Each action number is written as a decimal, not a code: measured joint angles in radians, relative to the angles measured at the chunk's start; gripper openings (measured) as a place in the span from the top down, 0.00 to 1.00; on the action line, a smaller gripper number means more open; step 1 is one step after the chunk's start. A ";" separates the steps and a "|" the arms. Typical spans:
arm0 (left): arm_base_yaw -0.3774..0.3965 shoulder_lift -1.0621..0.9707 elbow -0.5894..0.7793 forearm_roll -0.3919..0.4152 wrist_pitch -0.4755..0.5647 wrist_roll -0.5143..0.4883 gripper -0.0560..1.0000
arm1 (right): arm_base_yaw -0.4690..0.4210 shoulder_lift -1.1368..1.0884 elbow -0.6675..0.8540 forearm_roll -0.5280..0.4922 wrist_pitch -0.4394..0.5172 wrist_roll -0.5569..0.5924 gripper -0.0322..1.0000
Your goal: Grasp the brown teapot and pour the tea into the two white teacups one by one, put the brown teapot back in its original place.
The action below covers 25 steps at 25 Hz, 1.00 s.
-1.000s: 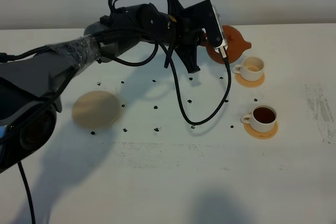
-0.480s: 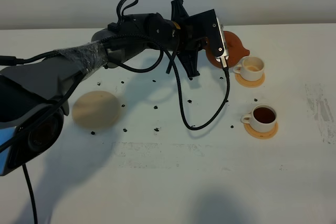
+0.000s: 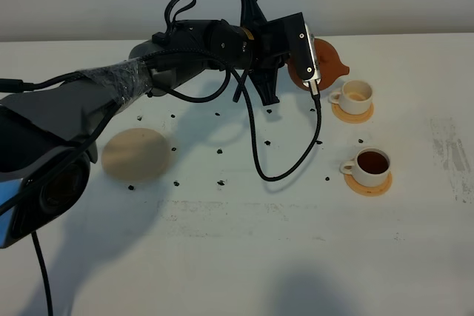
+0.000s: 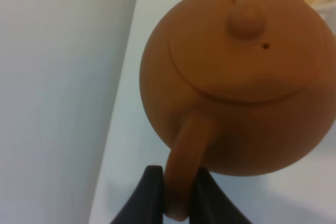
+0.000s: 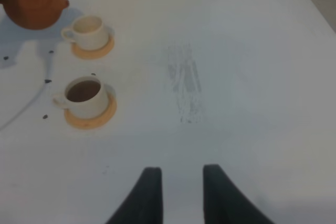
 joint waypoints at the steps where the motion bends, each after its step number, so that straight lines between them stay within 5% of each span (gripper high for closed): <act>1: 0.000 0.000 0.000 0.002 -0.002 0.000 0.87 | 0.000 0.000 0.000 0.000 0.000 0.000 0.75; 25: -0.022 0.000 0.000 0.126 -0.068 0.052 0.87 | 0.000 0.000 0.000 0.000 0.000 0.000 0.75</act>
